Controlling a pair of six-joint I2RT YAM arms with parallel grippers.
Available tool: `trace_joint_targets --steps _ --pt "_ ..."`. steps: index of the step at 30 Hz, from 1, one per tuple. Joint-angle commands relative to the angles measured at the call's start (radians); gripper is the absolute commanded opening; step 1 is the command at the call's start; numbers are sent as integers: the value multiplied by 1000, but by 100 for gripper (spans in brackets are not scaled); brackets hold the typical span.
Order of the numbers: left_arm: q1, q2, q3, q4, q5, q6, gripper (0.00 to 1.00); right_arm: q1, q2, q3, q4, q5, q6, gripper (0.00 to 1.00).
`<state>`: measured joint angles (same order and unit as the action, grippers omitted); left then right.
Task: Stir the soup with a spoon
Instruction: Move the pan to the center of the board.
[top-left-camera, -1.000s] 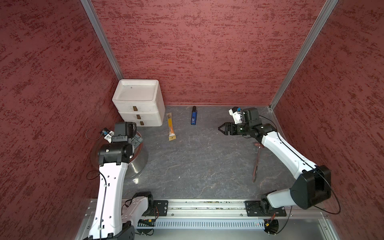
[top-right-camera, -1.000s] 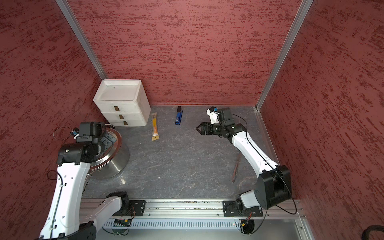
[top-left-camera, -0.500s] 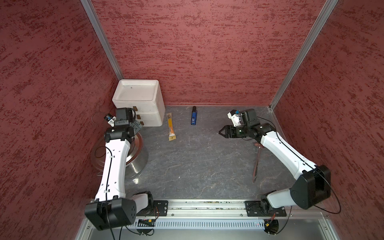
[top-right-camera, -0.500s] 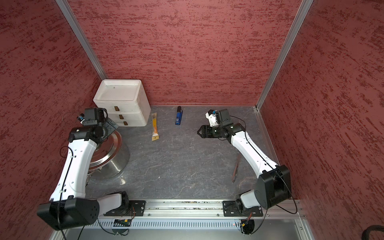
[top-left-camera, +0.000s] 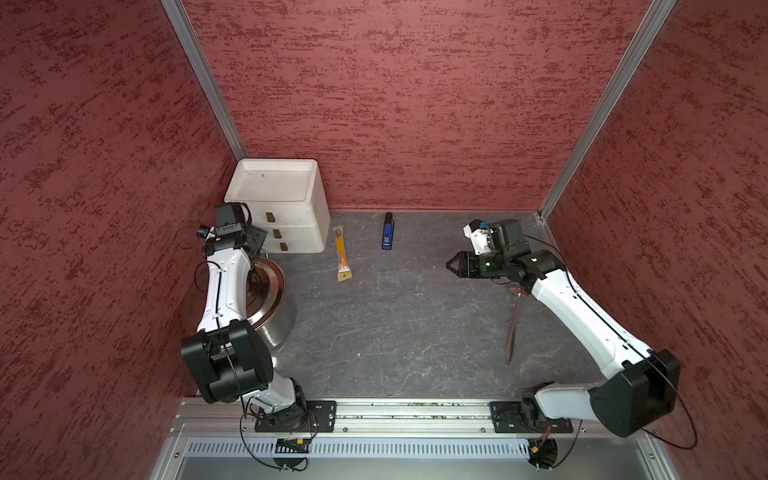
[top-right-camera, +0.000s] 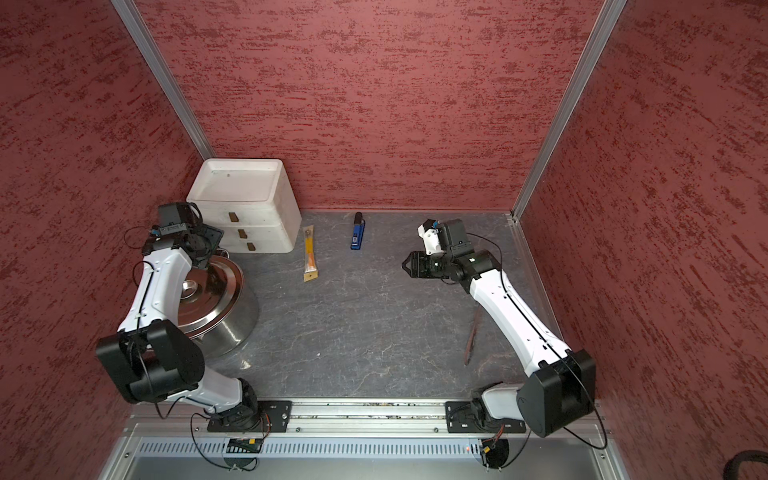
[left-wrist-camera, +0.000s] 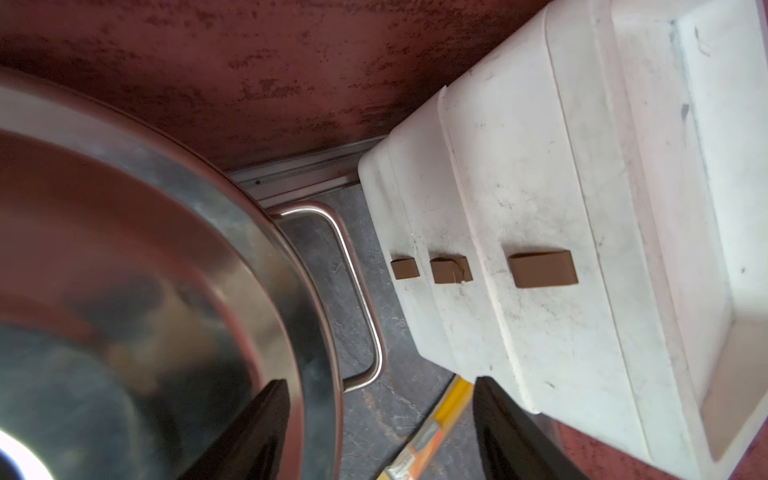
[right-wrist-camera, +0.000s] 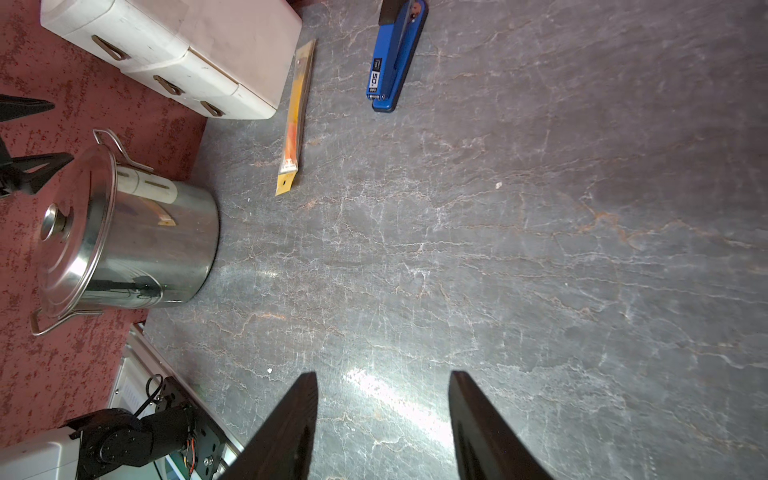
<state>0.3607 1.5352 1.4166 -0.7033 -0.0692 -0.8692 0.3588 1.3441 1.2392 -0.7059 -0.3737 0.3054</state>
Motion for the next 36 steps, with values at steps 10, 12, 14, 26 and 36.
trace_joint_targets --steps 10,12,14,26,36 --pt "7 127 106 24 42 -89 64 17 -45 -58 27 48 52 49" --pt "7 142 116 22 35 -88 61 17 -47 -64 32 51 55 48" --pt "4 155 126 16 30 -87 58 17 -47 -68 35 50 56 48" --pt "-17 191 142 -50 -14 -89 57 17 -29 -68 51 47 47 47" --pt "-24 205 112 -38 -33 -102 48 16 -11 -70 65 41 39 47"
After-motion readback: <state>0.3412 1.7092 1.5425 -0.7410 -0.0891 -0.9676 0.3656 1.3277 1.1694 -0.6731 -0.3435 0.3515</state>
